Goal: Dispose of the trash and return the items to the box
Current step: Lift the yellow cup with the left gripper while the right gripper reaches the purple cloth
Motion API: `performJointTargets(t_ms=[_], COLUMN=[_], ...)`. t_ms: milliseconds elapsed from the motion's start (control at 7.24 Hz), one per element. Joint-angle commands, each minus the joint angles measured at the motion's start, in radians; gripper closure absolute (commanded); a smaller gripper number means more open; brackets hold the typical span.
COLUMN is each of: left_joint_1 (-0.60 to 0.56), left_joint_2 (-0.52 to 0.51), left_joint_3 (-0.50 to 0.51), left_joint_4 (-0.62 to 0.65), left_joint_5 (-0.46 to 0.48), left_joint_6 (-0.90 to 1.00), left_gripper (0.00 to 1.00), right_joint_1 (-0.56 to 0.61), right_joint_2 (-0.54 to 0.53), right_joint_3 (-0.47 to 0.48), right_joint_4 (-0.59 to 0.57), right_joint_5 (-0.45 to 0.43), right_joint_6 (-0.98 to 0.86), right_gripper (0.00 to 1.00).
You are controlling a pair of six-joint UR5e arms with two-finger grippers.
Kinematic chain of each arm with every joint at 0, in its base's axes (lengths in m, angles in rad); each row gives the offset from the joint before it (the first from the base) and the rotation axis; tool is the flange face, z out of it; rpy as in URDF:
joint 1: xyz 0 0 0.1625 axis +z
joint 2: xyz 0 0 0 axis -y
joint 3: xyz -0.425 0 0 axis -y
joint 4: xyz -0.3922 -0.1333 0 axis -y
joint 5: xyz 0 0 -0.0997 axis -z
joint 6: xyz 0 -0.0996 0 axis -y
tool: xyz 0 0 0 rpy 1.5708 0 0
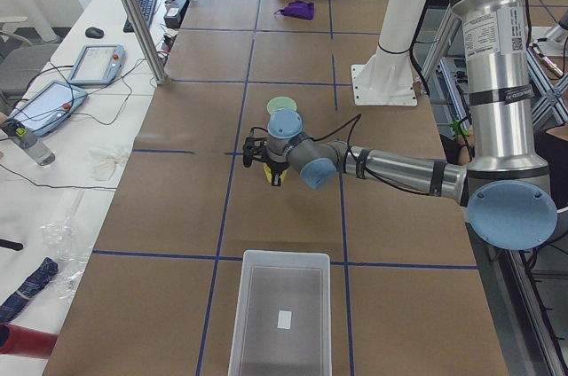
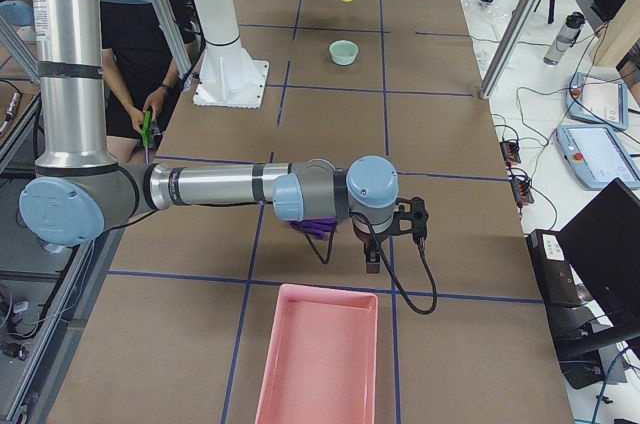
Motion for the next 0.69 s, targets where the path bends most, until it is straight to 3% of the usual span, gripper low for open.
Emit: performJointTargets(t_ms=[0, 414, 552], left_joint_1=[-0.013, -0.045, -0.076], left_joint_2=[-0.004, -0.007, -0.024], left_joint_3=[-0.026, -0.034, -0.067], left_joint_4=[0.039, 0.094, 0.197], left_joint_5=[-0.009, -0.032, -0.033], left_joint_6=[0.007, 0.115, 0.196], left_gripper=[1.00, 1.00, 1.00], right_joint_1=[-0.053, -0.245, -0.283], right_joint_2=[-0.019, -0.036, -0.106], right_joint_3=[0.017, 0.027, 0.027], right_joint_4=[0.010, 0.127, 0.268], right_joint_5=[0.040, -0.046, -0.049], right_joint_6=[0.100, 0.293, 0.335], right_gripper=[0.00, 0.00, 0.00])
